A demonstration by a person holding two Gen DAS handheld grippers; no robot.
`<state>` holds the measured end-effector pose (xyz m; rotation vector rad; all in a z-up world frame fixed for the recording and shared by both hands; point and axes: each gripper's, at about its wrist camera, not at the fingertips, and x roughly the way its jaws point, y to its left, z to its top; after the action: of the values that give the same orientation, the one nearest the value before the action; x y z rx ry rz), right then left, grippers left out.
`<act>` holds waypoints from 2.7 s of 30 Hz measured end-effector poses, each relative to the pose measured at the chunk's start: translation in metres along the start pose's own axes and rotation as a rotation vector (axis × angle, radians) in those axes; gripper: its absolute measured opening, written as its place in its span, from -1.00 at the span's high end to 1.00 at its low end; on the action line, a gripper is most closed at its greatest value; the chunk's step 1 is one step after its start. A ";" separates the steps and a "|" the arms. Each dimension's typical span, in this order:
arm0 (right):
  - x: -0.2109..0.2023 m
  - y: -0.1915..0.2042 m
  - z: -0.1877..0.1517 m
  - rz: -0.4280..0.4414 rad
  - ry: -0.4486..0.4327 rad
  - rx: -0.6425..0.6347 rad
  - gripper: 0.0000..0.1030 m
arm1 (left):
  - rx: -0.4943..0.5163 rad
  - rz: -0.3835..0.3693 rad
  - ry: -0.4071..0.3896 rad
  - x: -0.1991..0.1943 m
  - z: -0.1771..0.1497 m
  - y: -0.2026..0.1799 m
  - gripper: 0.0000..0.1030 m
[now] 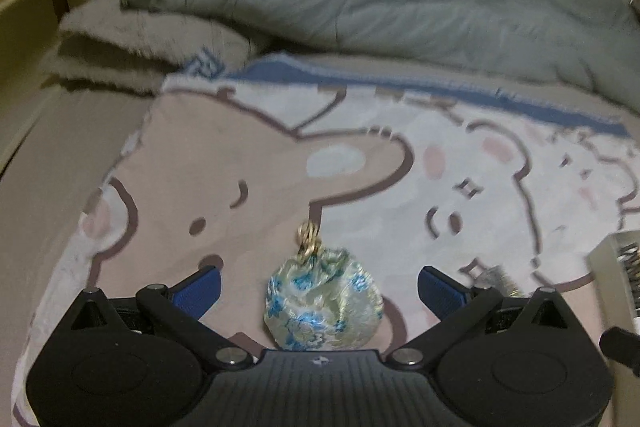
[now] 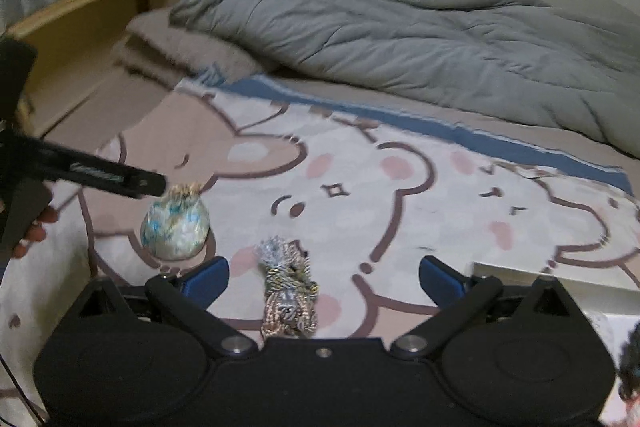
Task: Organize objects
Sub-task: 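Withdraw both tools from the box toward the floral pouch and keychain, then grasp the floral drawstring pouch with the left tool while the right tool grasps the tasseled keychain, then carry the floral pouch and tasseled keychain over the white box with both tools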
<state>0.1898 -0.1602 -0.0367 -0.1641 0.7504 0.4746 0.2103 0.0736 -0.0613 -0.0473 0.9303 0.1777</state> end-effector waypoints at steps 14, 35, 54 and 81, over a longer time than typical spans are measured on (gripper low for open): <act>0.084 0.011 -0.014 0.070 0.144 0.004 -0.64 | -0.091 -0.034 0.147 0.079 -0.008 0.005 -1.00; 0.106 0.015 -0.019 0.059 0.164 0.029 0.04 | -0.123 -0.059 0.175 0.073 -0.018 0.012 -0.64; 0.009 -0.006 0.008 0.021 -0.005 0.139 0.04 | -0.020 -0.156 -0.073 -0.055 -0.014 -0.017 -0.64; -0.137 -0.065 -0.031 -0.067 -0.115 0.202 0.04 | 0.090 -0.420 -0.189 -0.160 -0.039 -0.106 -0.64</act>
<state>0.1143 -0.2757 0.0338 0.0271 0.6733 0.3393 0.1040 -0.0564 0.0397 -0.1385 0.7211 -0.2456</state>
